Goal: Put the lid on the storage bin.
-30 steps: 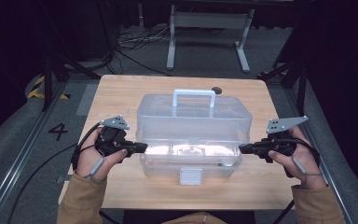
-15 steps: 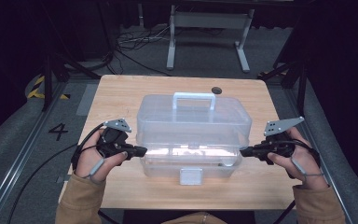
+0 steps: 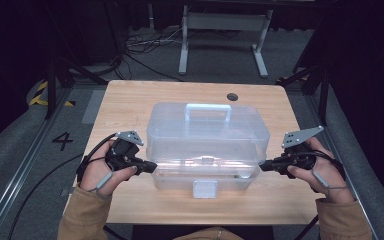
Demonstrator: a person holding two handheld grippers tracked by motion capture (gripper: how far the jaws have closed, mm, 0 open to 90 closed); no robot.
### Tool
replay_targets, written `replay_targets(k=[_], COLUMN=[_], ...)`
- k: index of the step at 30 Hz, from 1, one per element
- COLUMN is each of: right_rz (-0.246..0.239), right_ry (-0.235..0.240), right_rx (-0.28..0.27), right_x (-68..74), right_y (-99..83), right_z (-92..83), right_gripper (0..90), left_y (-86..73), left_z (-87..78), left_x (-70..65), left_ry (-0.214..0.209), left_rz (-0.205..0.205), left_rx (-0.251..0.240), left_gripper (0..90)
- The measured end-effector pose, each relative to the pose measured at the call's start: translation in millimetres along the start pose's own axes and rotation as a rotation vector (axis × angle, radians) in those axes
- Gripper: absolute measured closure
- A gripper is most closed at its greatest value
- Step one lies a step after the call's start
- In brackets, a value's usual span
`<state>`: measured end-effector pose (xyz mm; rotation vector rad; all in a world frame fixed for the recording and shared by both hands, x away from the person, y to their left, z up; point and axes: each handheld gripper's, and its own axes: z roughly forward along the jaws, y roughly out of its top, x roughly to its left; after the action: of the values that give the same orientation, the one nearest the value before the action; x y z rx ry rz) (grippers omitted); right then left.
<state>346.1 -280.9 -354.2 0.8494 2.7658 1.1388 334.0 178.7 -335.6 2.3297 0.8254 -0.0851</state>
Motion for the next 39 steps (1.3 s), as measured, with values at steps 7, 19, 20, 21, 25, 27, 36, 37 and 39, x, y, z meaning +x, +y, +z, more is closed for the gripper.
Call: replay_targets(k=[7,19,20,21,25,27,36,37,39], right_rz=[-0.007,-0.015,-0.015,-0.014,-0.014,-0.016,-0.02,-0.02,-0.02], right_ry=[0.005,0.018,0.019,0.019,0.021,0.022,0.025,0.025,0.028], right_rx=[0.039,0.087,0.087,0.089,0.101,0.104,0.126,0.13,0.137], right_x=[0.4,0.0,-0.1,-0.3,-0.4,-0.6,-0.5,-0.4,-0.4], right_y=[-0.9,-2.5,-2.7,-2.8,-3.3,-3.4,-4.0,-4.0,-4.2], right_z=[3.6,8.8,9.2,9.7,11.2,11.7,14.8,15.0,15.5], right_gripper=[89.2,89.2,89.2,89.2,89.2,89.2,89.2,89.2,89.2], left_y=[-0.8,-1.0,-1.1,-1.2,-1.4,-1.6,-1.9,-2.0,-2.1], left_z=[3.1,7.6,8.1,8.6,10.0,10.6,13.9,14.3,15.1], left_x=[0.1,0.0,0.1,0.4,1.0,1.0,2.1,2.0,1.9], left_ry=[-0.008,-0.016,-0.018,-0.017,-0.023,-0.024,-0.027,-0.027,-0.031], left_rz=[0.006,0.016,0.013,0.015,0.014,0.012,0.018,0.018,0.017], left_rx=[0.034,0.085,0.089,0.091,0.102,0.105,0.133,0.135,0.137], left_gripper=[89.6,89.7,89.7,89.7,89.7,89.7,89.7,89.7,89.7])
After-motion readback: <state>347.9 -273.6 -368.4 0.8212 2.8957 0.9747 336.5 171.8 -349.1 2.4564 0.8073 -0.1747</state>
